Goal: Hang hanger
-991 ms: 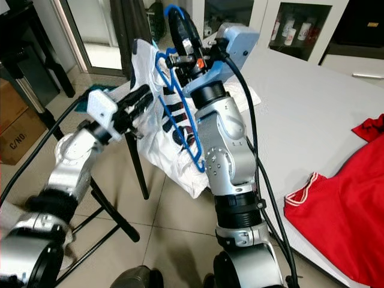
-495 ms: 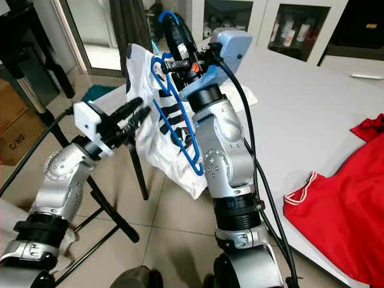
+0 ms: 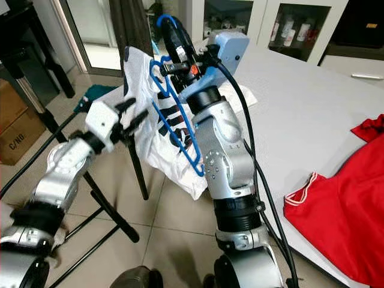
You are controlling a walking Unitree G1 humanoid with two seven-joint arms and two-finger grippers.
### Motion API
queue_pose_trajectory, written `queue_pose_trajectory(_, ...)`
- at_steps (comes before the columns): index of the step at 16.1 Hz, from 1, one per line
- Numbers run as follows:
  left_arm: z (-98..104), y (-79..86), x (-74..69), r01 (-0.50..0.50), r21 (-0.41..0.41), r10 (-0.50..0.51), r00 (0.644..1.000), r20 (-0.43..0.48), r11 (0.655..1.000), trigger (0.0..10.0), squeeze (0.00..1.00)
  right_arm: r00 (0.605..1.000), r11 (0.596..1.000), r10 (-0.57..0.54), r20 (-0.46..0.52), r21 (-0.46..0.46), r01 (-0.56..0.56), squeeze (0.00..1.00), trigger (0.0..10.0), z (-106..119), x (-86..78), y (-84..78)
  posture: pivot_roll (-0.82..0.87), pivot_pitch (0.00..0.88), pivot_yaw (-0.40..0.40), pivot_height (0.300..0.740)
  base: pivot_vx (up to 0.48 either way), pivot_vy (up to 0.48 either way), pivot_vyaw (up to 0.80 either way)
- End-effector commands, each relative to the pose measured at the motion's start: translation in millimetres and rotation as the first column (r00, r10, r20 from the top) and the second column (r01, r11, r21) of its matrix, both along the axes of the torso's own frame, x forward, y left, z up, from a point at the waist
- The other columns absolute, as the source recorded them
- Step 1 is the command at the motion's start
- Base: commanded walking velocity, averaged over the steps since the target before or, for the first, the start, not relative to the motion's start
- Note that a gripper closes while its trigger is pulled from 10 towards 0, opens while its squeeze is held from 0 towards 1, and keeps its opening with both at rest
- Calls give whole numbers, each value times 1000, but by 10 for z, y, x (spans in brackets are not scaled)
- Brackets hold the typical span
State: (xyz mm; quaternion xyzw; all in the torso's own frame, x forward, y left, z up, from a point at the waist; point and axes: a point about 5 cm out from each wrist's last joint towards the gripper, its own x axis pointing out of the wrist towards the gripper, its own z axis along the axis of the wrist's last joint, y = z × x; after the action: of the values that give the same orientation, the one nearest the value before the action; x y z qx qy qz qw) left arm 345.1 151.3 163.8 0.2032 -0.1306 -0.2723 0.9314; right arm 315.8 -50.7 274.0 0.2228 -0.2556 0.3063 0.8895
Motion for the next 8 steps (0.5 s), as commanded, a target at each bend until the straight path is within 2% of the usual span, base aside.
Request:
queue_pose_trajectory(1,43,-27,39,-10,-6,11,1000,25,1000,10000,0,999,1000,31,28,-1,-31,0,10000,42,-60,15,16,0,25,740,0,0,0)
queue_pose_trajectory(2,50,-37,42,-5,-13,6,1000,28,1000,4157,0,999,999,34,26,-4,-34,0,10000,36,-64,15,16,0,23,740,0,0,0)
queue_pose_trajectory(3,56,-50,44,3,-24,-3,999,35,1000,0,0,999,999,39,23,-14,-39,0,10000,19,-72,12,14,0,22,740,0,0,0)
queue_pose_trajectory(5,61,-54,33,16,-30,-14,999,51,999,0,0,999,998,49,15,-34,-48,0,10000,-19,-88,1,14,0,21,740,0,0,0)
queue_pose_trajectory(8,56,100,-33,18,-17,-16,997,70,1000,0,0,999,997,37,-5,-60,-38,0,10000,-90,-98,-108,20,0,17,740,0,0,0)
